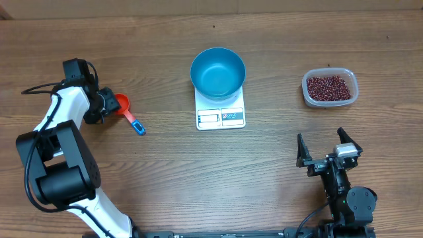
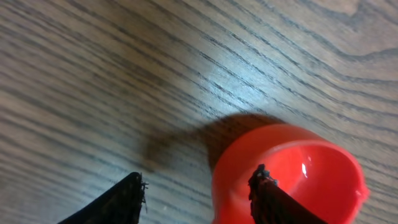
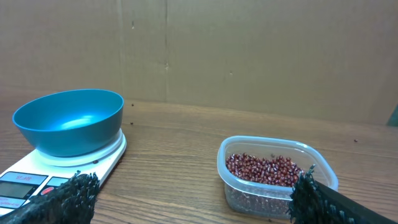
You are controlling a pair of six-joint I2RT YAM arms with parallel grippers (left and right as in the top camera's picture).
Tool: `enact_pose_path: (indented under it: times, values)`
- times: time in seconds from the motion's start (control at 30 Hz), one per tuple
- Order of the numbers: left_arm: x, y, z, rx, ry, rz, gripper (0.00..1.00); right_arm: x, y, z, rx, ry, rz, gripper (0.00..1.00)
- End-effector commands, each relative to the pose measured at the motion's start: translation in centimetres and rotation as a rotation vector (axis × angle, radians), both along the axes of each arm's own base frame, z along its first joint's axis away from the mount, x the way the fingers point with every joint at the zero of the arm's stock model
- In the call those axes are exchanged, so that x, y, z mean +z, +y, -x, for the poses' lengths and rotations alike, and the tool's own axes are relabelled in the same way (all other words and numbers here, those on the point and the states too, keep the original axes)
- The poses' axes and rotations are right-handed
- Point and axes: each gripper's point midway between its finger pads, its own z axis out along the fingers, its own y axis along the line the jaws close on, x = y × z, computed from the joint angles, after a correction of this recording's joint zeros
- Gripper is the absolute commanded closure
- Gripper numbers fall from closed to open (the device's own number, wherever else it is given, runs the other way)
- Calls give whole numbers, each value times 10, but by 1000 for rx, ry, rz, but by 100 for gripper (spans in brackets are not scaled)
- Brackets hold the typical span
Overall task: Scoop item into bowl and weigh 150g on scale
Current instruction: 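Reach the left gripper to the red scoop and grasp its rim, then lift the red scoop with the left gripper over the teal bowl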
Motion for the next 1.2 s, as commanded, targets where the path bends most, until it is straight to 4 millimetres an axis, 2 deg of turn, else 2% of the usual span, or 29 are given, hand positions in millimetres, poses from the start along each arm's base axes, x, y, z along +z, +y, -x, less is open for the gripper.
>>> enact_pose_path:
  times: [0.0,0.2,0.43,0.57,0.6,0.73,0.9,0.93,1.03,1.17]
  values:
    - [0,-5,-12,-24,-27,9,49,-2,0,0,-2,-2,0,0]
    - [0,-14,-24,-52,-63,2,56,-2,0,0,-2,-2,0,0]
    - [-17,-21,-21,-66,-27,8,63,-2,0,0,-2,-2,0,0]
    - [-17,-21,-21,-66,-26,8,67,-2,0,0,-2,-2,0,0]
    - [-17,-20,-21,-65,-24,6,70,-2,0,0,-2,-2,0,0]
    - [-17,-20,-20,-63,-21,3,96,-2,0,0,-2,-2,0,0]
    - [-14,-21,-21,-66,-24,10,96,-2,0,0,-2,-2,0,0]
    - [-7,-23,-22,-69,-34,20,96,-2,0,0,-2,-2,0,0]
    - [32,-35,-36,-100,-138,78,96,-2,0,0,-2,-2,0,0]
    - [110,-66,-50,-159,-338,201,96,-2,0,0,-2,-2,0,0]
